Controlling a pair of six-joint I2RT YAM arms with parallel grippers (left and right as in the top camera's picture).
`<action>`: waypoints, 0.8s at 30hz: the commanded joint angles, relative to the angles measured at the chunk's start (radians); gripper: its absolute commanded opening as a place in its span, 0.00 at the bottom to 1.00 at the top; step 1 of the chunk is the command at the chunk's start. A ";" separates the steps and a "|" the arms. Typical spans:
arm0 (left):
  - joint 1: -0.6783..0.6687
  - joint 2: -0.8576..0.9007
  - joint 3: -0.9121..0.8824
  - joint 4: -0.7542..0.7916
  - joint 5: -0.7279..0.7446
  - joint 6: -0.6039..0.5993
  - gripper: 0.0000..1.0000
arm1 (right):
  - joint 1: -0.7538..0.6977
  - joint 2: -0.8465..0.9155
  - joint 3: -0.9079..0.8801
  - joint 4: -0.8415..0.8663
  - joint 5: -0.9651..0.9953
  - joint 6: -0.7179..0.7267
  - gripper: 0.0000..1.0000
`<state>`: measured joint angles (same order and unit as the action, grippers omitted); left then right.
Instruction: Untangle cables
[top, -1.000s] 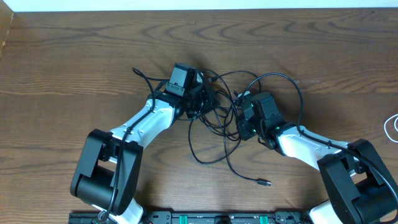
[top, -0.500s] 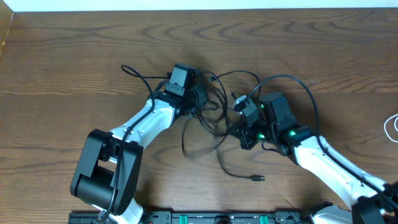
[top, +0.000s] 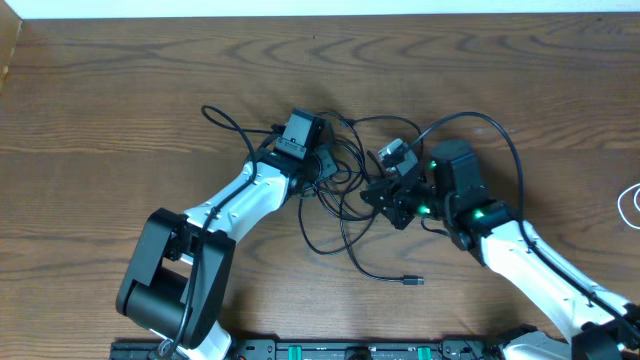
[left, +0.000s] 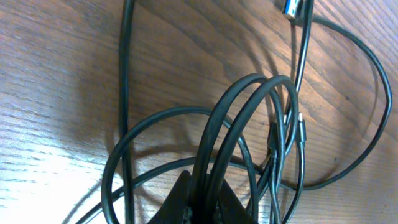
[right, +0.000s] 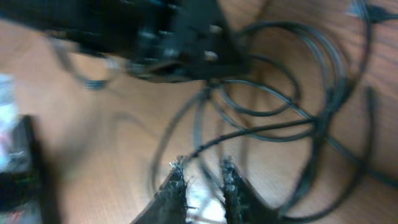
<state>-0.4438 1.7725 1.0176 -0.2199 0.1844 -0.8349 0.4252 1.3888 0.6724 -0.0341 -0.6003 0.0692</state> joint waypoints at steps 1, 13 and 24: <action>-0.018 0.005 0.005 -0.003 0.005 -0.054 0.08 | 0.050 0.056 0.001 0.002 0.289 -0.039 0.23; -0.028 0.004 0.005 0.129 0.383 0.126 0.07 | 0.065 0.182 0.001 0.008 0.457 -0.056 0.23; -0.028 0.004 0.005 0.171 0.574 0.402 0.08 | 0.051 0.169 0.001 0.042 0.573 0.059 0.23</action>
<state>-0.4679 1.7725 1.0176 -0.0448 0.6636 -0.5640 0.4808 1.5639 0.6724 0.0055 -0.0937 0.0635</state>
